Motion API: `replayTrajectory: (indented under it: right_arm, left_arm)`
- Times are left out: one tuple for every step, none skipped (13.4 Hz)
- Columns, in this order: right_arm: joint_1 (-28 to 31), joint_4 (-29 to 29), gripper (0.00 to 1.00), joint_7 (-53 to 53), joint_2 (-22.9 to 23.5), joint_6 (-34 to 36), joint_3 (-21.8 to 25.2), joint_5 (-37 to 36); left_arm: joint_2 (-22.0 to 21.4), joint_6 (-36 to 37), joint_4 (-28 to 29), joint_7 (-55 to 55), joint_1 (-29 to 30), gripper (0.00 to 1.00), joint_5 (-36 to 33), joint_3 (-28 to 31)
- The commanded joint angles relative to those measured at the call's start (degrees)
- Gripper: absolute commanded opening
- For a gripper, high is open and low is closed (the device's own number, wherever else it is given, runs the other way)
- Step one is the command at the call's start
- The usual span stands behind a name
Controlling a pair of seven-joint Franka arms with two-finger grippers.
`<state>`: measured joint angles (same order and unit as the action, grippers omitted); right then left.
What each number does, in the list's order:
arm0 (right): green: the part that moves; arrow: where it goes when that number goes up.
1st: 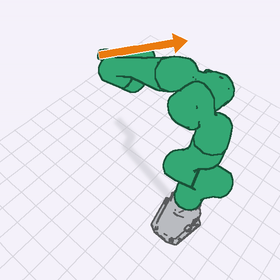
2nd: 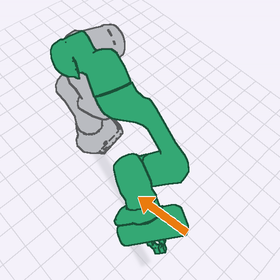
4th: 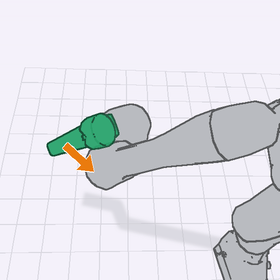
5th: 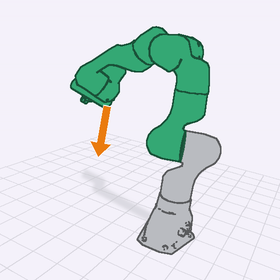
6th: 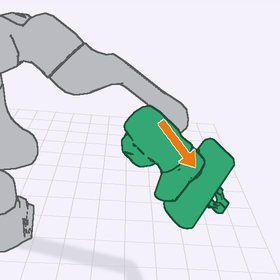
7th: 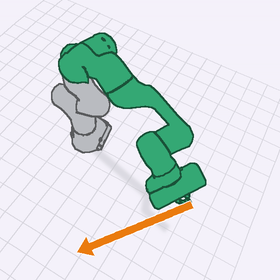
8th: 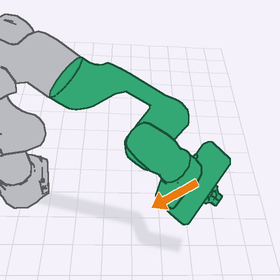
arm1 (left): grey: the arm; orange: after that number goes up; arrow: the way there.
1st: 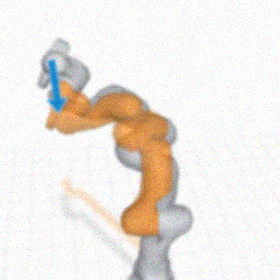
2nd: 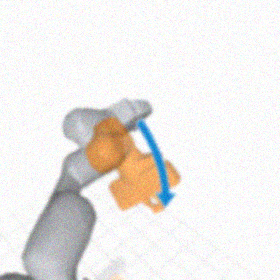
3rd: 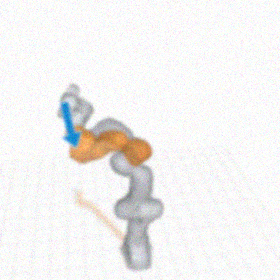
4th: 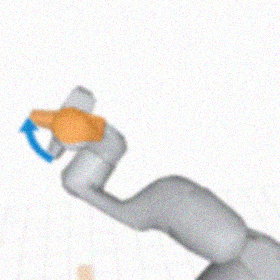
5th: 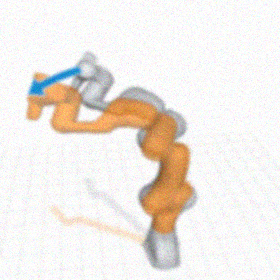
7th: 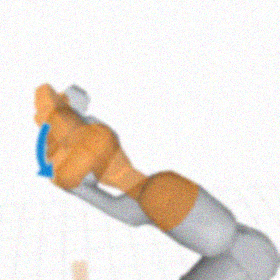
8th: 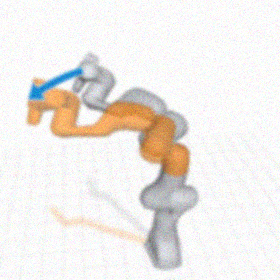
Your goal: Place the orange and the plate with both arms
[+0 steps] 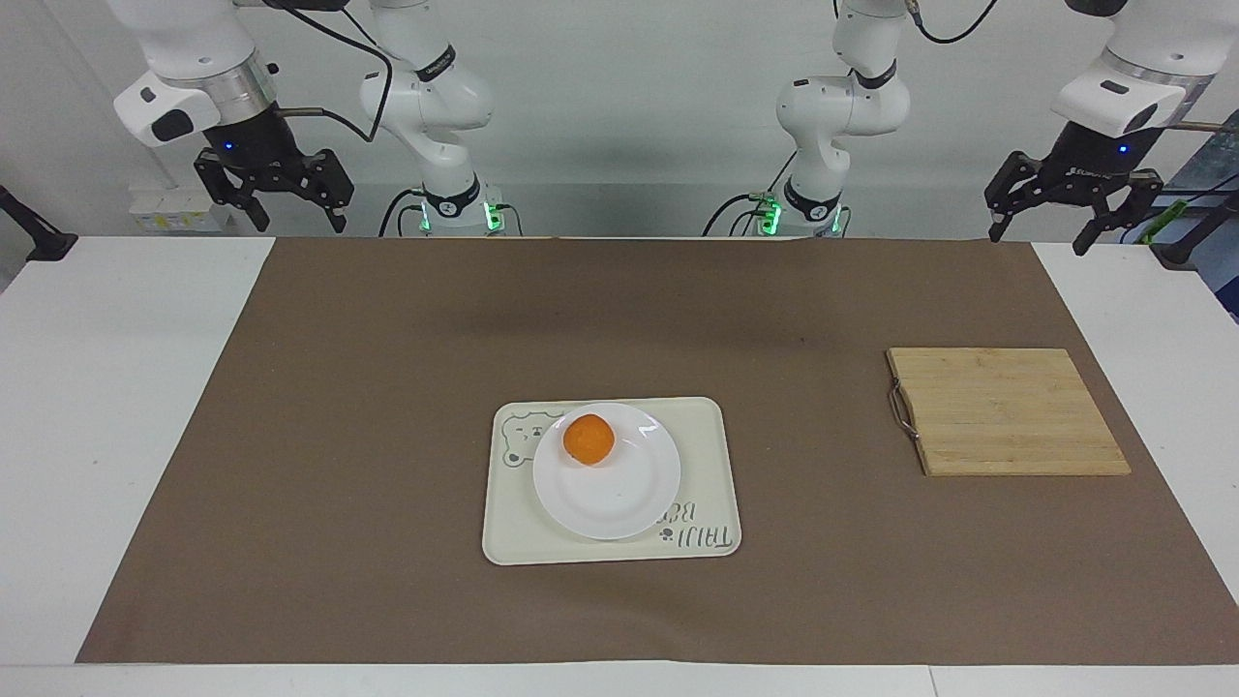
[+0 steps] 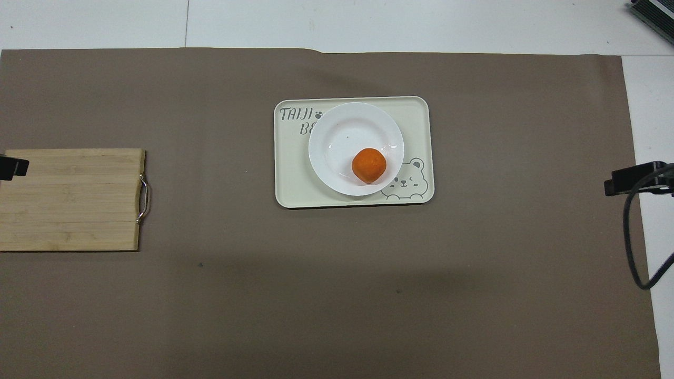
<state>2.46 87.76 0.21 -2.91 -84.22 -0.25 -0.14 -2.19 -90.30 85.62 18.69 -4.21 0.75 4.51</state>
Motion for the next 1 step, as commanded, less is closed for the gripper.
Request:
replayTrajectory:
  right_arm:
    - [0.0, 0.5, 1.00, -1.4, -0.5, -0.1, -0.2, 1.1]
  left_arm:
    - [-0.3, 0.6, -0.4, 0.6, 0.4, 1.00, -0.7, -0.5]
